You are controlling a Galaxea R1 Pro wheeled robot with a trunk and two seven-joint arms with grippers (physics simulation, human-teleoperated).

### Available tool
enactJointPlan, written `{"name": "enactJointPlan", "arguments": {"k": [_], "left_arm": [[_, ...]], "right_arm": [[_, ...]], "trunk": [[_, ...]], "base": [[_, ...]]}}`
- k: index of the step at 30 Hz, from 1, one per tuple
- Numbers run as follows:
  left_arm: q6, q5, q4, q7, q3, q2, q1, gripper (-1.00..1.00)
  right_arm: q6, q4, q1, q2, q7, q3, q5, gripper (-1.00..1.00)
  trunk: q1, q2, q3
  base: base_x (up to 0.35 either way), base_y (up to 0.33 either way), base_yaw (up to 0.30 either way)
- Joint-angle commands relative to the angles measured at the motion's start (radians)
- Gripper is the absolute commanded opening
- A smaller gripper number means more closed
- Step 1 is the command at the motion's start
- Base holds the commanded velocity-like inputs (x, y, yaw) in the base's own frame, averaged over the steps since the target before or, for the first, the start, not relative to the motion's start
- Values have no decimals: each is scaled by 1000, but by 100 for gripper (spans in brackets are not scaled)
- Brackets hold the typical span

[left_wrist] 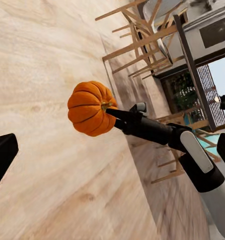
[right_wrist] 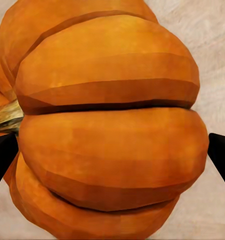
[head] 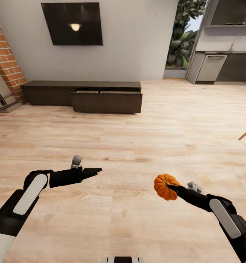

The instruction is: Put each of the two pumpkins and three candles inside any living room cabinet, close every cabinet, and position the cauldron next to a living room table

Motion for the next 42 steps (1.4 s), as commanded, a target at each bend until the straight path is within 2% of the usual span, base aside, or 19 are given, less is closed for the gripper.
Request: {"name": "enactJointPlan", "arguments": {"k": [1,13,16,25,42], "left_arm": [[2,-4,1,-6,-1,0,-2,100],[2,-6,2,-6,-1,0,-1,100],[2,-7,3,-6,-1,-1,-1,100],[2,-8,3,-6,-1,0,-2,100],[2,-9,3,-6,-1,-1,-1,100]], "right_arm": [[3,-1,0,-1,4,0,-4,-100],[3,-3,0,-1,11,1,-4,-100],[2,-3,0,-1,13,15,-5,-100],[3,-1,0,13,-2,20,-6,-100],[1,-7,0,30,10,23,-7,-100]], "trunk": [[0,0,-1],[0,0,-1],[0,0,-1],[0,0,-1],[0,0,-1]], "base": [[338,0,291],[338,0,81],[338,0,2],[338,0,18],[338,0,266]]}}
